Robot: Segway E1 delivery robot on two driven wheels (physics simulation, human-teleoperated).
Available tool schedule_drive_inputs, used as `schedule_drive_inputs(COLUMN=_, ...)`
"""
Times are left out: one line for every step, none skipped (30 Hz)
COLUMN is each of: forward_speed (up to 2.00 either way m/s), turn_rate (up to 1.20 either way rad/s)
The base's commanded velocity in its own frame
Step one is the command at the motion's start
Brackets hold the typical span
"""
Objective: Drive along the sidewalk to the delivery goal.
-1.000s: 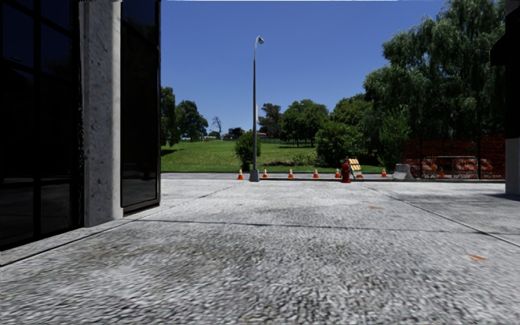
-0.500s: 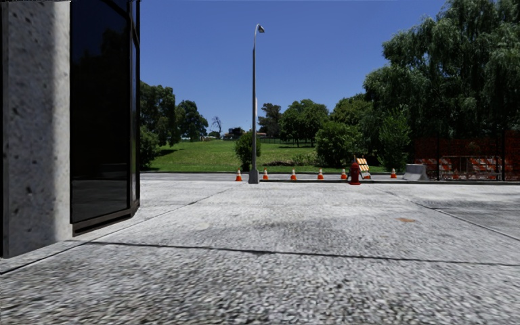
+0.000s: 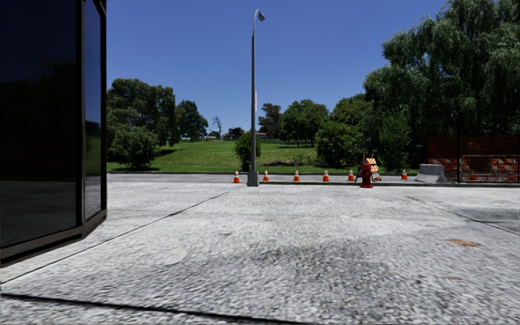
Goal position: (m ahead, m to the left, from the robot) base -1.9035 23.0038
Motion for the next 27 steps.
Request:
schedule_drive_inputs(forward_speed=2.0, turn_rate=0.0)
schedule_drive_inputs(forward_speed=2.0, turn_rate=0.0)
schedule_drive_inputs(forward_speed=2.0, turn_rate=0.0)
schedule_drive_inputs(forward_speed=2.0, turn_rate=0.0)
schedule_drive_inputs(forward_speed=2.0, turn_rate=0.0)
schedule_drive_inputs(forward_speed=2.0, turn_rate=0.0)
schedule_drive_inputs(forward_speed=2.0, turn_rate=0.0)
schedule_drive_inputs(forward_speed=2.0, turn_rate=0.0)
schedule_drive_inputs(forward_speed=2.0, turn_rate=0.0)
schedule_drive_inputs(forward_speed=2.0, turn_rate=0.0)
schedule_drive_inputs(forward_speed=2.0, turn_rate=0.0)
schedule_drive_inputs(forward_speed=2.0, turn_rate=0.05)
schedule_drive_inputs(forward_speed=2.0, turn_rate=0.1)
schedule_drive_inputs(forward_speed=2.0, turn_rate=0.1)
schedule_drive_inputs(forward_speed=2.0, turn_rate=0.15)
schedule_drive_inputs(forward_speed=2.0, turn_rate=0.19)
schedule_drive_inputs(forward_speed=2.0, turn_rate=0.19)
schedule_drive_inputs(forward_speed=2.0, turn_rate=0.3)
schedule_drive_inputs(forward_speed=2.0, turn_rate=0.36)
schedule_drive_inputs(forward_speed=2.0, turn_rate=0.37)
schedule_drive_inputs(forward_speed=2.0, turn_rate=0.37)
schedule_drive_inputs(forward_speed=2.0, turn_rate=0.37)
schedule_drive_inputs(forward_speed=2.0, turn_rate=0.37)
schedule_drive_inputs(forward_speed=2.0, turn_rate=0.37)
schedule_drive_inputs(forward_speed=2.0, turn_rate=0.37)
schedule_drive_inputs(forward_speed=2.0, turn_rate=0.37)
schedule_drive_inputs(forward_speed=2.0, turn_rate=0.37)
